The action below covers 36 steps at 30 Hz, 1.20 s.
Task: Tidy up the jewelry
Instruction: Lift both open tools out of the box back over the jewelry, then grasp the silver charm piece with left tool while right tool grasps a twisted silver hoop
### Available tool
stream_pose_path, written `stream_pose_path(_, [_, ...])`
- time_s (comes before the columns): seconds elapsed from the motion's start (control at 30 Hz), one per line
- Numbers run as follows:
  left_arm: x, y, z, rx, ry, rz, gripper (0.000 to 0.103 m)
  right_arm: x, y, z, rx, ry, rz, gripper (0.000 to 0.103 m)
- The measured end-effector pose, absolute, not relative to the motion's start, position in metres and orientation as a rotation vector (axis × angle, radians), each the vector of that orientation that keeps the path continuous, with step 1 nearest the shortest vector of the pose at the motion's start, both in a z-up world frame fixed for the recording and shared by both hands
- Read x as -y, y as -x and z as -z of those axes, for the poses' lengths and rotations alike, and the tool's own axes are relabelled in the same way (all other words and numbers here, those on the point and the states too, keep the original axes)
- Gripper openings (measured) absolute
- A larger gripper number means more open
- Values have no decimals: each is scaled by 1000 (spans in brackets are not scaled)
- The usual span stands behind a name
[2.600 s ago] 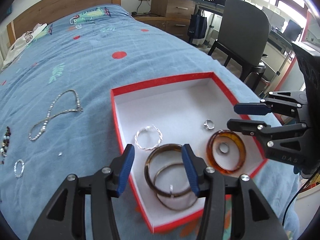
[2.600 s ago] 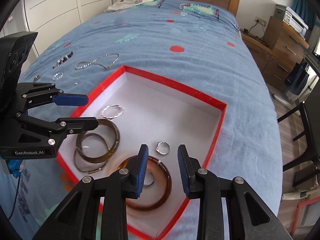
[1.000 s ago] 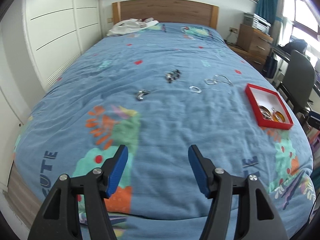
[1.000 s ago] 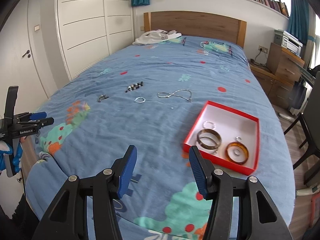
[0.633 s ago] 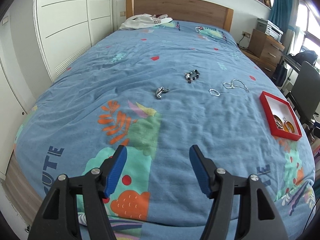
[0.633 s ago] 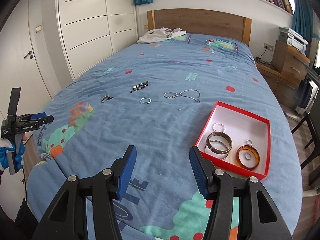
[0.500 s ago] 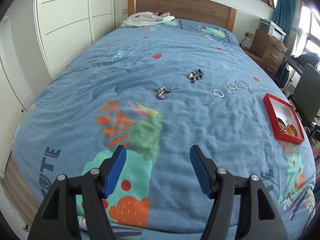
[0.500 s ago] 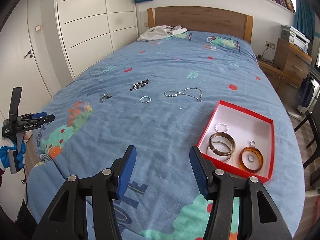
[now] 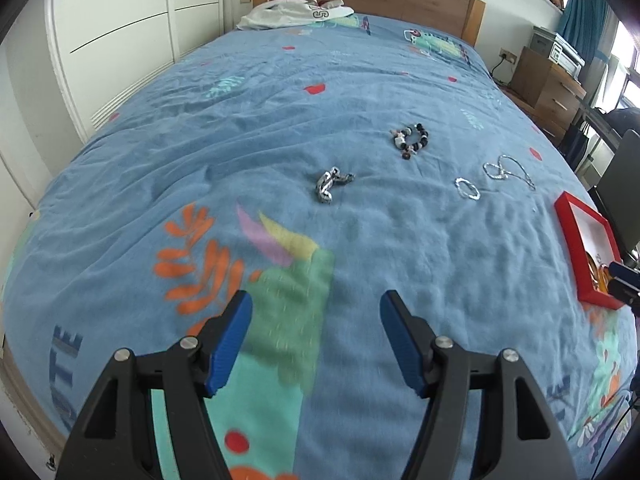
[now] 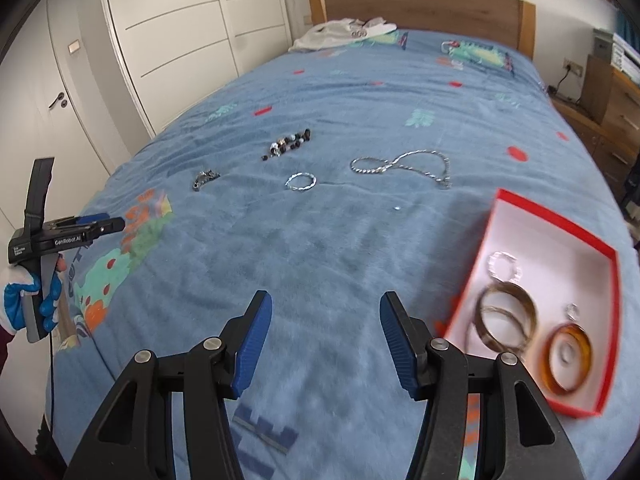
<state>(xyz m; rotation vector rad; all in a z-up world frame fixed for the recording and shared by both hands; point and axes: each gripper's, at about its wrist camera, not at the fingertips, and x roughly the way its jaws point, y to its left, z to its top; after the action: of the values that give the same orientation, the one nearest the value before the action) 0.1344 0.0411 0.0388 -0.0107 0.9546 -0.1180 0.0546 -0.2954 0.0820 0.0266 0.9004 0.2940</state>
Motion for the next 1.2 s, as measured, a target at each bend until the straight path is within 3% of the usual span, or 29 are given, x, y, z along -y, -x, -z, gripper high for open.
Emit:
stream_pose_path(0.43, [-27, -246, -1, -967, -25, 182, 65, 249, -163, -48, -943, -1, -382, 57])
stream_pose_path(0.8, [-21, -280, 26, -975, -47, 234, 62, 225, -230, -19, -967, 9, -405, 59])
stream_pose_path(1.2, [-12, -281, 33, -969, -72, 265, 26, 204, -263, 0, -990, 17, -441, 57])
